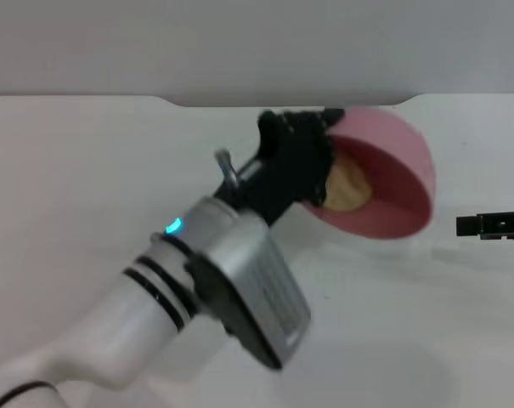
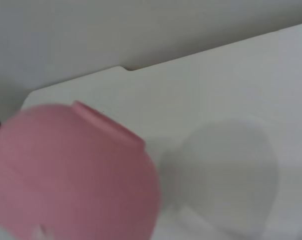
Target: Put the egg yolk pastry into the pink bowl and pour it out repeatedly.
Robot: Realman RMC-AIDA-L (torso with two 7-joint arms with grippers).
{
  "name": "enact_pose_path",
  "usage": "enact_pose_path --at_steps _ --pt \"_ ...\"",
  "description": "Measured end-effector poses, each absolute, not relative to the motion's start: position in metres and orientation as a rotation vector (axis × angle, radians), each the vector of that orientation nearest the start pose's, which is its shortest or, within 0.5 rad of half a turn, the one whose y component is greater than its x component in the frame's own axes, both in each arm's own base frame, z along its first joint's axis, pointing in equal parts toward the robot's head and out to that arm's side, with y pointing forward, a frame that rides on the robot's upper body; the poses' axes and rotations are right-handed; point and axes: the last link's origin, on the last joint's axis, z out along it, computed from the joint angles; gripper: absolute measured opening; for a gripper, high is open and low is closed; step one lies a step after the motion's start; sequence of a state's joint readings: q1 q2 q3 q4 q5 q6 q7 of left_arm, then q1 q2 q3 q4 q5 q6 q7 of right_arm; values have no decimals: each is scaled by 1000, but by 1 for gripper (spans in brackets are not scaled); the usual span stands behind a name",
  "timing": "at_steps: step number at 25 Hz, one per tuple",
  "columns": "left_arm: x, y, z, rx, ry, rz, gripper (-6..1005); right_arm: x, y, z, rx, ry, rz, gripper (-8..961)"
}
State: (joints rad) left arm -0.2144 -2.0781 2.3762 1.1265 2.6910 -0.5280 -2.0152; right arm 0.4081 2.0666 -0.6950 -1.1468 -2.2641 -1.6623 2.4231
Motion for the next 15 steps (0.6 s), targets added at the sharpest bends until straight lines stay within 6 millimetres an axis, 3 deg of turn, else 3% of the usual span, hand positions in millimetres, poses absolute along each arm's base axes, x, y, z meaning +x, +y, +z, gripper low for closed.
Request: enact_pose_path --at_steps 6,15 --pt "-147 280 -124 -1823 844 -212 -2 287 315 72 -2278 1673 382 626" --pt "-146 281 -110 -1633 917 -159 -1 289 314 70 -2272 1689 388 626"
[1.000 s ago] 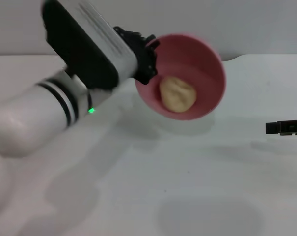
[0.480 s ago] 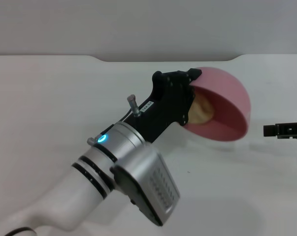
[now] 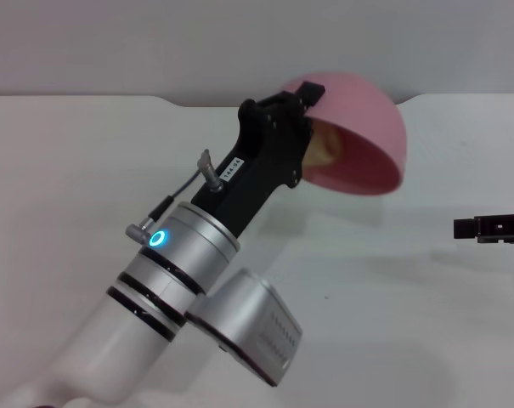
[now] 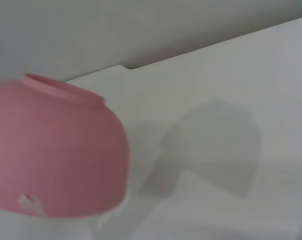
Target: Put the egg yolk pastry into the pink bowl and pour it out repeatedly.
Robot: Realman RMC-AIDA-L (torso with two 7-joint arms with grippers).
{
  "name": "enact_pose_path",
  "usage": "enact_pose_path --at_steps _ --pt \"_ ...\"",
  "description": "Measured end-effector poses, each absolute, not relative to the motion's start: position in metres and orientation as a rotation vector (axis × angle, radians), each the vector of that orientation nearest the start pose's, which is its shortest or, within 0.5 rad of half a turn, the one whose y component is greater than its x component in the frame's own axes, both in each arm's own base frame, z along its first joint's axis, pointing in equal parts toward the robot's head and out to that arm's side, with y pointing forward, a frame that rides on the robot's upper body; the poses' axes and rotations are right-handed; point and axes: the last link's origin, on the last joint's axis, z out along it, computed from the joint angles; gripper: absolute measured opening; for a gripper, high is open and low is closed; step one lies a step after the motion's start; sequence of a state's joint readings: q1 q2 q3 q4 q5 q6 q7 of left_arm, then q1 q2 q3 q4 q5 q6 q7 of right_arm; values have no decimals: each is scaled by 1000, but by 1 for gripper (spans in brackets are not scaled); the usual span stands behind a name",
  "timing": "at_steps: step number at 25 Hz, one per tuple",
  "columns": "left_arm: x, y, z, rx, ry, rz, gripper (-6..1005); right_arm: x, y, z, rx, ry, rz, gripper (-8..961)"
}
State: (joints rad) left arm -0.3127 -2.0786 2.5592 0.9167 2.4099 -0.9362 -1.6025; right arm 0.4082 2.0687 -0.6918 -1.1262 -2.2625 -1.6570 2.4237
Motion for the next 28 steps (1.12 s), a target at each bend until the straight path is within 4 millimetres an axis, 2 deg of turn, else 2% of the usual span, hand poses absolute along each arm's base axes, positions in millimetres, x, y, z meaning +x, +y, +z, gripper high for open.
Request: enact_pose_path --at_steps 8,12,15,17,24,28 --pt "-147 277 -106 -1458 1101 -1 -2 290 314 67 -2269 1707 394 626" --pt "-146 276 -100 -1392 1110 21 0 289 315 66 -2270 1708 398 626" --pt "-148 280 -99 -1415 1071 25 0 288 316 66 -2271 1705 407 626" --pt "-151 288 -98 -1474 975 20 0 287 317 67 -2273 1702 413 626" --pt "-156 347 -68 -1709 280 -38 -1 280 323 65 -2307 1672 425 626" --pt "-164 373 -54 -1881 -54 -154 -1 273 328 61 -2357 1629 420 626"
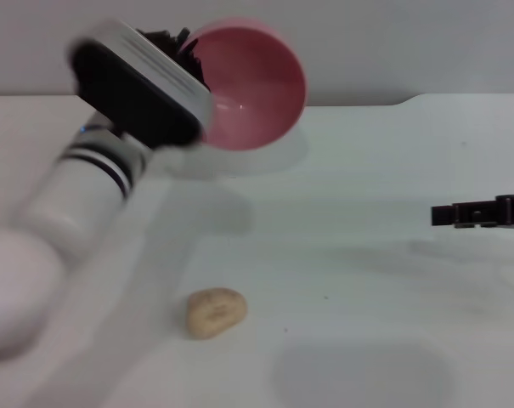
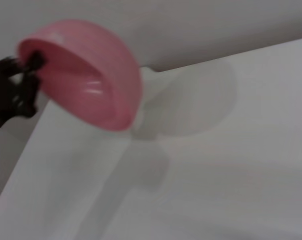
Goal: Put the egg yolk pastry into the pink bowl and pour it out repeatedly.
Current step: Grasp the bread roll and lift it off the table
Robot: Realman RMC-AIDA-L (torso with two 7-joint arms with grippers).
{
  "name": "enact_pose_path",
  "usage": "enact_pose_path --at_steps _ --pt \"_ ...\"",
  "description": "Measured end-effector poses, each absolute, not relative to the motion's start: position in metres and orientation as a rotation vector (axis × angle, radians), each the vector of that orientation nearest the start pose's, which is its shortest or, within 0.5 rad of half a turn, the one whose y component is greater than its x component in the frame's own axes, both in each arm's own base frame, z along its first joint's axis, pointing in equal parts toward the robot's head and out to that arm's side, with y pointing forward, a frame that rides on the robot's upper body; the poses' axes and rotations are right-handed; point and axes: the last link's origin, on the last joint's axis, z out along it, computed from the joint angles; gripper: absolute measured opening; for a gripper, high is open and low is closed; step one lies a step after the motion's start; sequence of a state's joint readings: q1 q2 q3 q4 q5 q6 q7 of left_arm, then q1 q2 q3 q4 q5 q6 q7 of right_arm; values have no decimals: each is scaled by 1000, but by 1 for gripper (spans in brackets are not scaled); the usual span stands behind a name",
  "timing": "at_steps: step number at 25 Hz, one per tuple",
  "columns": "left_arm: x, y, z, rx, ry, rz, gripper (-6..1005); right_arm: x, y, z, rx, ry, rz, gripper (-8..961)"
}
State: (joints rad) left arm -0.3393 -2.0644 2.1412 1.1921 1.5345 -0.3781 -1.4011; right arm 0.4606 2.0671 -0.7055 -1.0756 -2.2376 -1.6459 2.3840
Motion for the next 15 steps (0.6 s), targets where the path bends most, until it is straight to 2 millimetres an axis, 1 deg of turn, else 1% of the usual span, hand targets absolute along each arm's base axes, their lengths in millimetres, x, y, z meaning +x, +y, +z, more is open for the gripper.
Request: enact_pose_path --at_steps 2,3,4,6,9,10,12,15 --pt "-174 388 -36 -1951 -277 -290 0 270 330 58 -2387 1611 417 626" --pt "-178 391 -30 -1971 -341 -340 0 267 332 55 -2410 1600 412 626" --pt "-178 391 -30 -1971 -341 -340 0 264 333 52 -2431 1588 404 626" --pt "-189 398 -14 -1981 -463 -440 0 259 337 47 -2472 1556 390 626" --pt "-203 401 4 -1998 -603 -562 -1 252 342 41 -2520 1514 370 626" --pt "-213 402 13 -2001 -686 -618 -1 250 344 40 -2528 1505 364 626" --pt "-226 403 26 -2030 -809 -692 -1 245 347 37 -2550 1473 350 626" --pt "-241 404 41 -2096 -967 -722 -1 239 352 34 -2593 1402 329 627"
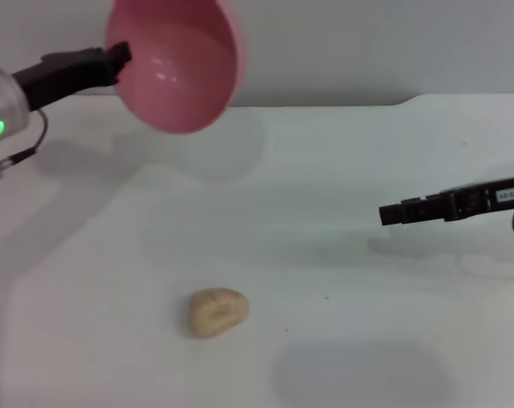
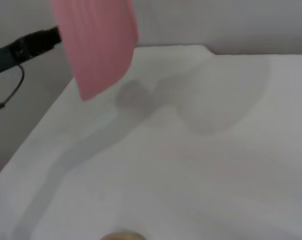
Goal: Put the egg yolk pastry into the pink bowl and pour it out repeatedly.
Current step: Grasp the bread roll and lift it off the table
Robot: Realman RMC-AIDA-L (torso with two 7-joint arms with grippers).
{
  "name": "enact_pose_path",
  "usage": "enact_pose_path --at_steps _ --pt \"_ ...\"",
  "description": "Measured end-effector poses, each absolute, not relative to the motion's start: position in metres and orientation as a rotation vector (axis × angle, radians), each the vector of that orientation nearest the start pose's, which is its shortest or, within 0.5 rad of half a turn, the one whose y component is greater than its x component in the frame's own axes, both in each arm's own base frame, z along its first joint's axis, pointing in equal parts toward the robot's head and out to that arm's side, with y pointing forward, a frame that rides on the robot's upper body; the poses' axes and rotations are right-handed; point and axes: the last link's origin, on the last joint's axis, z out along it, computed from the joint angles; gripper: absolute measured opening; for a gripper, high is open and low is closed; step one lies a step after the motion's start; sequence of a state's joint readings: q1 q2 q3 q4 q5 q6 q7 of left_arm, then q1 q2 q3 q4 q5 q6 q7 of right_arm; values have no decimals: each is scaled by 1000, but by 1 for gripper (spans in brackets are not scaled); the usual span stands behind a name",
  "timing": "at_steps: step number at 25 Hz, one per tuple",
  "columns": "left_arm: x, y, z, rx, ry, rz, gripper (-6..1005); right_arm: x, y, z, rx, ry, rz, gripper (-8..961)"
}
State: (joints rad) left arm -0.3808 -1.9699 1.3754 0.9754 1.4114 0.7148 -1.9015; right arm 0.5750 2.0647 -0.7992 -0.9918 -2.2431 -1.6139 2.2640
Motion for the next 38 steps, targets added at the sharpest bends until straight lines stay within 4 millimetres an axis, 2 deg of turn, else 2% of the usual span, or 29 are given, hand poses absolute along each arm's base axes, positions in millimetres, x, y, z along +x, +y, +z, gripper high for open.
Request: enact_pose_path --at_steps 2,3,4,6,10,13,19,20,22,29,38 --pt "-251 402 54 -2132 -1073 -681 -1 232 355 30 -2635 1338 303 627" --pt "-260 399 68 -2159 -1163 -610 -1 225 358 23 -2679 1279 269 627" --pt "-260 399 68 -2159 -1163 -610 -1 225 358 23 -2679 1279 269 627" --pt "-269 393 86 -2152 -1269 -545 -1 216 362 13 -2724 1209 221 627" --pt "-287 373 116 -2100 -1430 -363 -1 198 371 -10 -2786 1057 101 627" --pt "-294 358 126 -2064 -1481 -181 -1 184 377 -30 -2822 934 22 627" --pt "-297 333 123 -2039 -1516 142 -2 145 375 -73 -2947 687 -32 627" --pt "-295 327 119 -2041 -1514 215 -2 133 373 -84 -2983 616 -48 627" --pt "-294 326 117 -2039 -1511 235 -2 126 369 -92 -3007 570 -57 627" --pt "-285 323 112 -2063 -1499 299 -2 118 355 -108 -3086 435 -108 629" --pt "-272 330 106 -2104 -1468 288 -2 126 344 -124 -3118 374 -135 628"
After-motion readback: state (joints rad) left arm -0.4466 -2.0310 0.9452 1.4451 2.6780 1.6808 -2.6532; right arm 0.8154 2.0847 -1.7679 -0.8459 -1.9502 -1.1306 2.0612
